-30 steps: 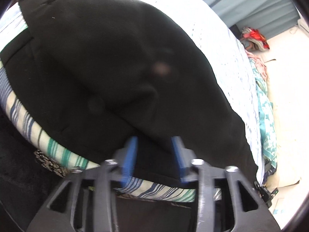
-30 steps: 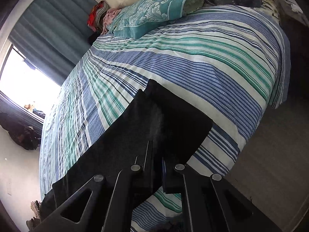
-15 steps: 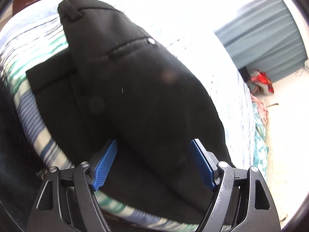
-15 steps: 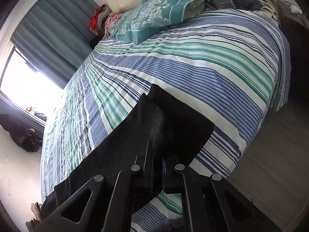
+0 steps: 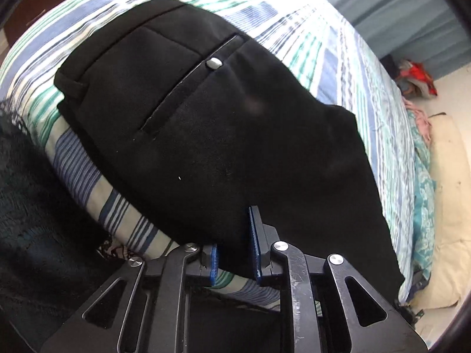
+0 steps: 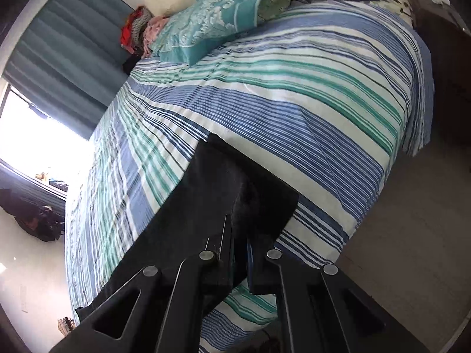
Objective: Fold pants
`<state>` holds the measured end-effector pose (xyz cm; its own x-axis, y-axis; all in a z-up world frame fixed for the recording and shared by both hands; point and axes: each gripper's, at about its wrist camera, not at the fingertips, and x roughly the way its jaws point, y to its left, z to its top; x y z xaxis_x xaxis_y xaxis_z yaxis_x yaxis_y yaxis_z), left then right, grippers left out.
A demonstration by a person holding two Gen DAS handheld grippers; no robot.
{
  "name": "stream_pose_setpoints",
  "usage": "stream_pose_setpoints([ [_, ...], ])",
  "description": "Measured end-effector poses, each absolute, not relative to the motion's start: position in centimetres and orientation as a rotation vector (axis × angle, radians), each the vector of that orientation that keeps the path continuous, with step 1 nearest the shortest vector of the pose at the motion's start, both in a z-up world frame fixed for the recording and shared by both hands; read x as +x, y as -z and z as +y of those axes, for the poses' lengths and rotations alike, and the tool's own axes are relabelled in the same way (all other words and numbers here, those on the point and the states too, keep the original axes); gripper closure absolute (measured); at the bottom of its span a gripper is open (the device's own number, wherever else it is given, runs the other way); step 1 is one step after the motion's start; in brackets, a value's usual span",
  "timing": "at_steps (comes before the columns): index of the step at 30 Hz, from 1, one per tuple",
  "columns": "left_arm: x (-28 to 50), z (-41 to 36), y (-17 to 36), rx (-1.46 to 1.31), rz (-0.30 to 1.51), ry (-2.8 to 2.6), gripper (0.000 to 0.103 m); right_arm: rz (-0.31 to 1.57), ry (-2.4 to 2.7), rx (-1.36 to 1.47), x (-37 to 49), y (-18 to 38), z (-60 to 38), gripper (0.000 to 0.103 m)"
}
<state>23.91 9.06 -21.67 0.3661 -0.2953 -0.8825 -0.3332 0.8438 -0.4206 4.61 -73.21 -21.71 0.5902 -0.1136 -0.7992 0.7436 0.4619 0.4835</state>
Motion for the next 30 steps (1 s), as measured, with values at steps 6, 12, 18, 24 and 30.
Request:
stream_pose_setpoints([
  [6,23.8,8.5,20.7,-0.502,1.286,-0.102,0.030,0.799,0.621,0.934,4.6,21.9,-73.3,0.065],
  [12,20.3,7.9,17.8,-0.367,1.334,-0.078,0.032,0.482,0.785,0.808,-0.1,16.6,-72.0,0.025],
  [18,21.7,4.0,13.0,-0.167,1.096,0.085,0.029,0.725,0.511,0.569,8.3,16.0,-71.0,0.025],
  [24,28.6,2.4,16.6,0.022,0.952,0.126,0.018,0.747,0.345,0.563,12.8,17.3,-66.3,0.025],
  [30,32.8,9.0,21.9,-0.043,0.964,-0.263,0.042,0.750,0.315,0.618,11.8,20.2,-63.3,0.025],
])
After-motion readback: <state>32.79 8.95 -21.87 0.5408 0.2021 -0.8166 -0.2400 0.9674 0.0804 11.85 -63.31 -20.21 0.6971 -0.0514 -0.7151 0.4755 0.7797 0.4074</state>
